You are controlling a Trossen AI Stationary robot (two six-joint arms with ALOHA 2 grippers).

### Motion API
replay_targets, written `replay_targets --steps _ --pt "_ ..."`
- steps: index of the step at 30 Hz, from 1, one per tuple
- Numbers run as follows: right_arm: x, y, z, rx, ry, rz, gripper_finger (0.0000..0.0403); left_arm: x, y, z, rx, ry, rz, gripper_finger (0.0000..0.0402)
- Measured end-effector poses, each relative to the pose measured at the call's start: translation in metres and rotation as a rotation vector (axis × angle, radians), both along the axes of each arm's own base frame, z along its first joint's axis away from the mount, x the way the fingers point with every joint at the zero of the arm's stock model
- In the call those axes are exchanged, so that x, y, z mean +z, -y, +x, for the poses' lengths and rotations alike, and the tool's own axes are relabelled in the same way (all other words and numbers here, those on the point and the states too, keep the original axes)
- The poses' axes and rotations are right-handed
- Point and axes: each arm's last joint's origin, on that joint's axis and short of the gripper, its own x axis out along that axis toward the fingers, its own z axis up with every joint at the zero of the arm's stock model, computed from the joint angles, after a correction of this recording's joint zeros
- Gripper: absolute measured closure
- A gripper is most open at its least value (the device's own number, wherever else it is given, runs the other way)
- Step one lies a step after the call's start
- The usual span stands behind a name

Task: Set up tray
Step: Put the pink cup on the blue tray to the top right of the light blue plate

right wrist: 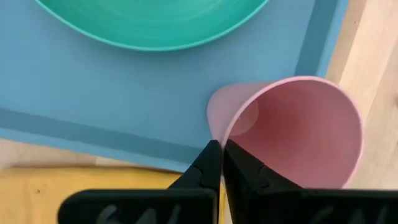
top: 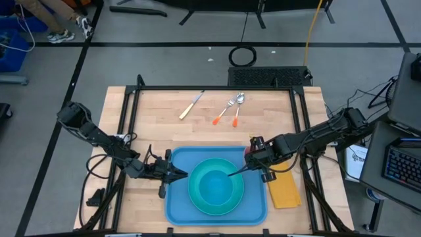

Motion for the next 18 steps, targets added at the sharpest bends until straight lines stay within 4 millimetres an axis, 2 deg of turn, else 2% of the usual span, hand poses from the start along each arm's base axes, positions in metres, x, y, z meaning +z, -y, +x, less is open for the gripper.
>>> replay_targets --steps 18 --pt "0.0002 -0.0003 0.0010 -0.001 0.009 0.005 0.0403 -0.0004 0.0000 0.0000 0.000 -0.004 -0.001 0.0369"
